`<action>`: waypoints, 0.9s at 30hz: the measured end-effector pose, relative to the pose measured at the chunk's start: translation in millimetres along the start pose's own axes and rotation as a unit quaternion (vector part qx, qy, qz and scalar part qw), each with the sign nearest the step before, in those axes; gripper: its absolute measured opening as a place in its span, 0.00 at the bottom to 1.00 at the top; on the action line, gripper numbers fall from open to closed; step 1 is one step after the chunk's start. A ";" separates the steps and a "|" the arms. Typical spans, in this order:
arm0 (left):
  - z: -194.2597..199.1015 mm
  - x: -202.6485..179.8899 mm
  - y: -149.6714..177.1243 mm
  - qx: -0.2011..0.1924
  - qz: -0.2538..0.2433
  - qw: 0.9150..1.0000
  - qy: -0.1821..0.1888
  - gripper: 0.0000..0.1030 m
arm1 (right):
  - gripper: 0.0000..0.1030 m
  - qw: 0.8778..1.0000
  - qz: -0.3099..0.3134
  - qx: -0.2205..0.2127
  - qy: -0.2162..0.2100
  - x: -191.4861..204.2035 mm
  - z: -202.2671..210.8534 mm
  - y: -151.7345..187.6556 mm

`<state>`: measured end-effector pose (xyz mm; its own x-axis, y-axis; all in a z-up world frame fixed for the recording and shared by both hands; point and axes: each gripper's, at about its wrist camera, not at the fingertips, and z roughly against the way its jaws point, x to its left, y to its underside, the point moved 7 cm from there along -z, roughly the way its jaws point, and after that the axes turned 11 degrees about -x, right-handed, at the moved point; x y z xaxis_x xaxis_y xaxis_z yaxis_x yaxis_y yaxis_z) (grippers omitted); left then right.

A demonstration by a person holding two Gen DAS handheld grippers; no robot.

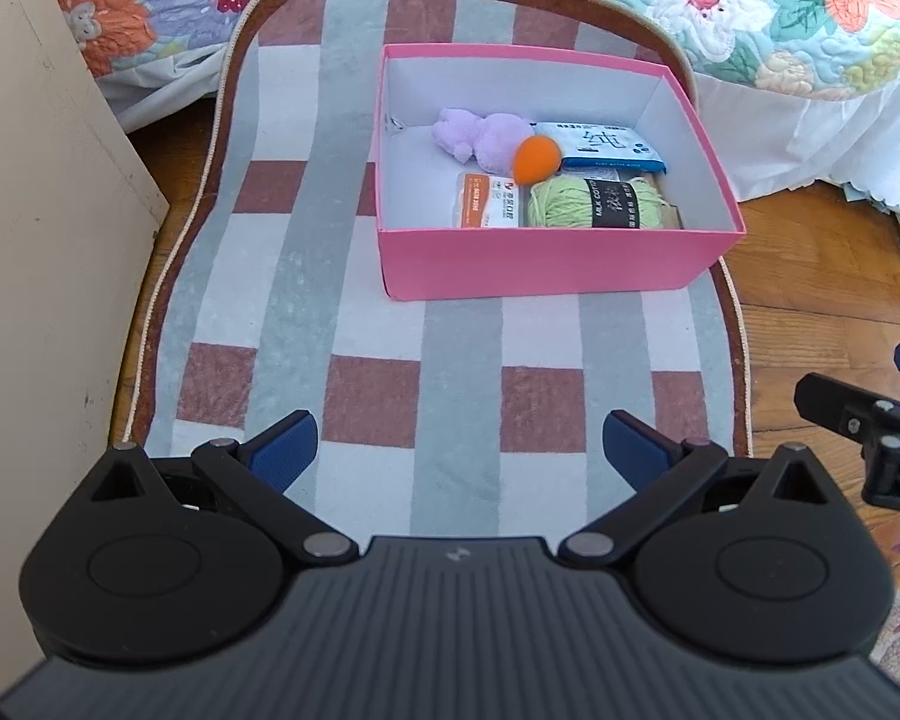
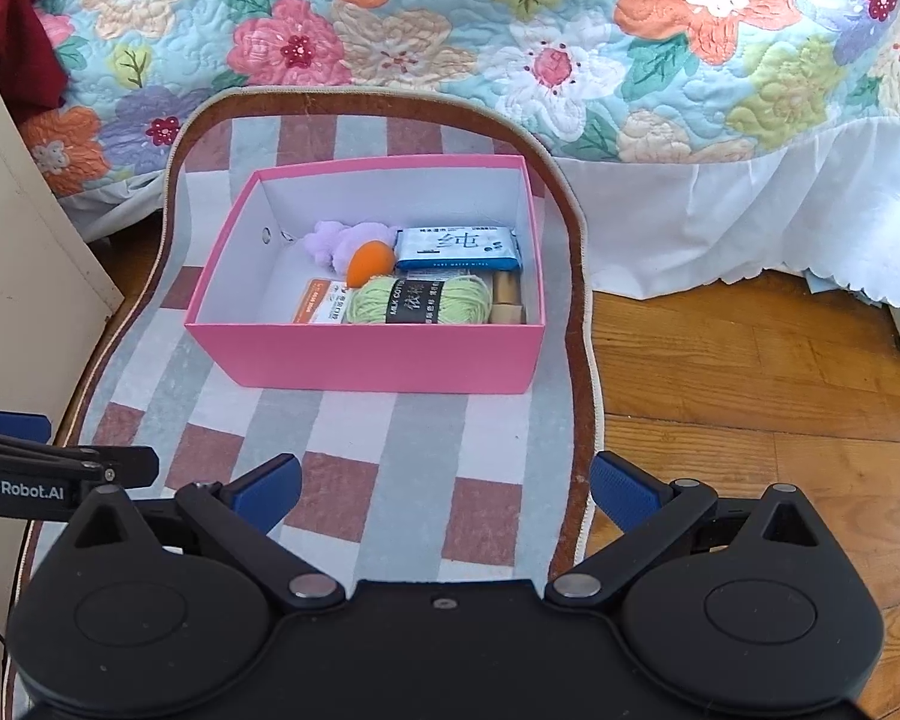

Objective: Organize objects

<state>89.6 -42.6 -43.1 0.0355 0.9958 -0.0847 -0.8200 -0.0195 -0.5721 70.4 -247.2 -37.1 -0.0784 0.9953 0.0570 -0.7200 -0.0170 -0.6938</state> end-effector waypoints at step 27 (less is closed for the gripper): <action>-1.6 3.5 5.6 0.009 -0.022 0.999 -0.031 1.00 | 1.00 1.000 0.021 0.010 -0.005 8.9 7.3 9.6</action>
<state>86.1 -39.3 -47.9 0.0366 0.9993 -0.0083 -0.8284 0.0257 -0.5596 57.7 -239.2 -38.0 -0.1149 0.9927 0.0354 -0.7294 -0.0601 -0.6814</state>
